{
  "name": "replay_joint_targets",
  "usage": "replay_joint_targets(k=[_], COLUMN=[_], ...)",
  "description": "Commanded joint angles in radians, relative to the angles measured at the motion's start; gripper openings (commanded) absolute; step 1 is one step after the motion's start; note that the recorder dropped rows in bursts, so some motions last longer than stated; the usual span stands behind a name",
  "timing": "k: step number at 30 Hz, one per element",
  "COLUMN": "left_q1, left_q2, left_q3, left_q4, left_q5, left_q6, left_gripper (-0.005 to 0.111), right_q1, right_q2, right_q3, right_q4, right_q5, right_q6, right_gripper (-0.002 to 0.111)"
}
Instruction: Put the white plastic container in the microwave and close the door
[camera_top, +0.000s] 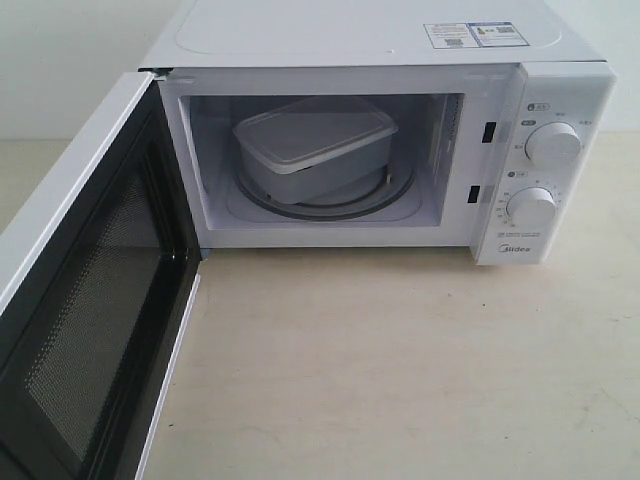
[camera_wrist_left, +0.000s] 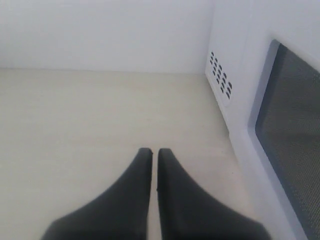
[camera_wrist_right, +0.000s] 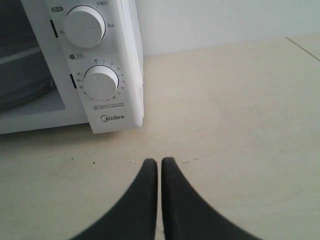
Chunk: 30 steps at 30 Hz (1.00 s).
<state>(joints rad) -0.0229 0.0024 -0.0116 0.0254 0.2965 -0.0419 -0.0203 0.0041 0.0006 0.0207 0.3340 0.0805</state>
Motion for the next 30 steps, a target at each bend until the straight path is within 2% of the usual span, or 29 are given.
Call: replay_joint_targets(k=[1, 7, 11, 14, 19, 24, 26, 30], left_q1=[0.002, 0.002, 0.002, 0.002, 0.002, 0.002, 0.002, 0.002], left_q2=[-0.002, -0.002, -0.002, -0.002, 0.016, 0.126, 0.195, 0.388], left_q3=[-0.135, -0.427, -0.563, -0.614, -0.619, -0.674, -0.739, -0.906], left_q4=[-0.018, -0.009, -0.013, -0.013, -0.066, -0.169, -0.141, -0.031], left_q5=[0.026, 0.314, 0.488, 0.461, 0.307, 0.310, 0.378, 0.620], left_q6=[-0.032, -0.106, -0.125, -0.125, -0.125, -0.204, -0.180, -0.152], left_gripper=[0.004, 0.004, 0.004, 0.004, 0.004, 0.004, 0.004, 0.004], right_q1=[-0.005, -0.005, -0.005, -0.005, -0.005, -0.005, -0.005, -0.005], right_q2=[-0.004, -0.004, -0.004, -0.004, -0.004, -0.004, -0.004, -0.004], right_q3=[-0.001, -0.001, -0.001, -0.001, -0.001, -0.001, -0.001, -0.001], right_q4=[-0.001, -0.001, -0.001, -0.001, -0.001, -0.001, -0.001, -0.001], right_q5=[-0.005, -0.005, -0.005, -0.005, -0.005, -0.005, -0.005, -0.005], right_q6=[-0.008, -0.008, -0.008, -0.008, -0.008, -0.008, -0.008, -0.008], right_gripper=[0.000, 0.000, 0.000, 0.000, 0.000, 0.000, 0.000, 0.000])
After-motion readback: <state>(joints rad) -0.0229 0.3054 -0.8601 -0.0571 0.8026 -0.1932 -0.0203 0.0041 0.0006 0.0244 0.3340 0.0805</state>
